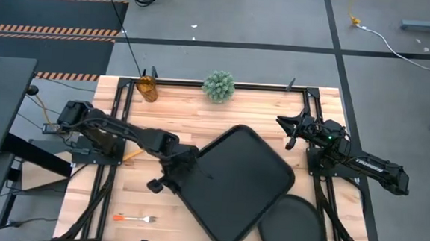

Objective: Pick and place plate/cup/fork/spoon on tray
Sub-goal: Move the black tray to the center of the table

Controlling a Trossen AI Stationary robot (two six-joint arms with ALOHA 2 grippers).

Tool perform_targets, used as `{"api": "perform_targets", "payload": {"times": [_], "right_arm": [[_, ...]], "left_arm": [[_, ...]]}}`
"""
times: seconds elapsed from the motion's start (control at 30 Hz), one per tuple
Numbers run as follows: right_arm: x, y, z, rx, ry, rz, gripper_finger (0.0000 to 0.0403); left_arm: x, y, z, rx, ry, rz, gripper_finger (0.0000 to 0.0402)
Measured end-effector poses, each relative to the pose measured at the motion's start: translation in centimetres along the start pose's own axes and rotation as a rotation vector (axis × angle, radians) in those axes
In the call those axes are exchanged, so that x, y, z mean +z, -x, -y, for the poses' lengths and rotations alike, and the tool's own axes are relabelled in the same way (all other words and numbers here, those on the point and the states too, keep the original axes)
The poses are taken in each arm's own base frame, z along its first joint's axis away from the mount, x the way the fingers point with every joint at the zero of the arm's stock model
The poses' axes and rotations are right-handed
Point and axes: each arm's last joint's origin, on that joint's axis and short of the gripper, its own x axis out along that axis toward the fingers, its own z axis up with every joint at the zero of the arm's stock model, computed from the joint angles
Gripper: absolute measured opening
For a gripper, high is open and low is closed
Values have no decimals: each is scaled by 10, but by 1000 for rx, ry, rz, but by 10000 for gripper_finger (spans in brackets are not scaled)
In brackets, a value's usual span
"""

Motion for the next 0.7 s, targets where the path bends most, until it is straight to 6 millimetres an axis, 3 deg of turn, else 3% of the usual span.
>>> {"api": "perform_targets", "payload": {"times": [0.17, 0.3, 0.43, 0.7], "right_arm": [[0, 0, 0, 0, 0, 0, 61], [0, 0, 0, 0, 0, 0, 61], [0, 0, 0, 0, 0, 0, 61], [0, 0, 0, 0, 0, 0, 61]], "left_arm": [[-24, 9, -8, 124, 237, -214, 64], [-35, 18, -20, 255, 350, -281, 63], [-37, 21, -27, 257, 374, -268, 50], [-34, 16, -21, 191, 389, -252, 12]]}}
